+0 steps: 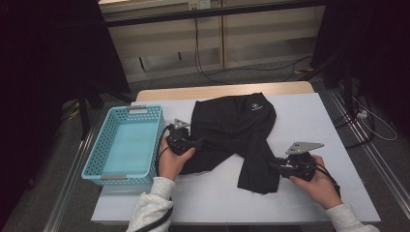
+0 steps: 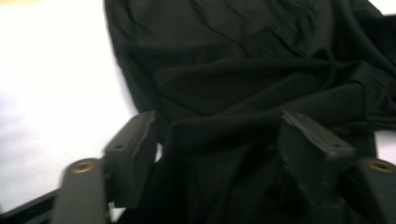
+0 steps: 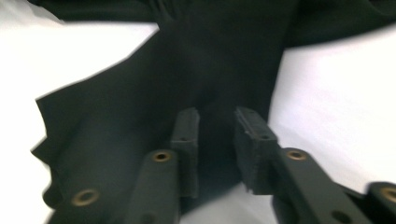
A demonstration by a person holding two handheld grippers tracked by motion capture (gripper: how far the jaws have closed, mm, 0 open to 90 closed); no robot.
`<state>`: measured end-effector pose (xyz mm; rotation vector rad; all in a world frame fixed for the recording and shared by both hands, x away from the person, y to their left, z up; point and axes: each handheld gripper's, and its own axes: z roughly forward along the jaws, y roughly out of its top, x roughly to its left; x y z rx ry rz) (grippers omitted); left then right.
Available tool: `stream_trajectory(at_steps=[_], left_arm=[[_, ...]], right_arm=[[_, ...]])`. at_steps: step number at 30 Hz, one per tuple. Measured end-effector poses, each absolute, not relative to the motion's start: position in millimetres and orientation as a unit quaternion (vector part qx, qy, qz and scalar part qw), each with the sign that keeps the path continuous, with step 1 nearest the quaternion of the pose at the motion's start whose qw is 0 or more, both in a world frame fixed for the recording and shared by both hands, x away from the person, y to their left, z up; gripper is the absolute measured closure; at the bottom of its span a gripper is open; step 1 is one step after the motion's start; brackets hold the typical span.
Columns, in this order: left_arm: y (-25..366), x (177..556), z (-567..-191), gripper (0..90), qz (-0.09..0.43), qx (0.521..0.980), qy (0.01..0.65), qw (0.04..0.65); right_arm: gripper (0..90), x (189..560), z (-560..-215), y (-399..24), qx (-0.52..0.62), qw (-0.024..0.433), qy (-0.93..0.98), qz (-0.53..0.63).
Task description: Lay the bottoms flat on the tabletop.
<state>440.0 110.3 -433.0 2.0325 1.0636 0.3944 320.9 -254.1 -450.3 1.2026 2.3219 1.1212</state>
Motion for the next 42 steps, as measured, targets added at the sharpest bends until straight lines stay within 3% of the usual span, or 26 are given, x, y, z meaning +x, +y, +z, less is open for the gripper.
stream_trajectory(at_steps=[4, 19, 21, 24, 26, 42], left_arm=[[111.6, 434.9, -430.7, 19.5, 0.158, 0.802, 0.416, 0.397], [108.6, 428.5, -429.4, 17.7, 0.162, 0.808, 0.403, 0.398], [107.5, 428.3, -430.3, 17.7, 0.160, 0.810, 0.402, 0.397], [106.0, 427.7, -430.5, 17.7, 0.162, 0.810, 0.399, 0.398], [105.2, 427.7, -430.6, 17.7, 0.164, 0.811, 0.396, 0.398], [100.8, 428.4, -434.6, 17.7, 0.154, 0.816, 0.394, 0.394]], right_arm=[[59.3, 324.6, -448.1, -241.7, 0.414, 0.146, 0.807, 0.396], [54.2, 329.3, -449.5, -178.9, 0.349, 0.141, 0.847, 0.376], [59.3, 330.5, -454.9, -174.4, 0.346, 0.144, 0.854, 0.360], [81.6, 330.9, -456.1, -176.7, 0.350, 0.146, 0.854, 0.356], [88.3, 332.6, -455.2, -182.8, 0.365, 0.144, 0.849, 0.355], [89.2, 329.2, -433.9, -234.4, 0.411, 0.149, 0.804, 0.403]])
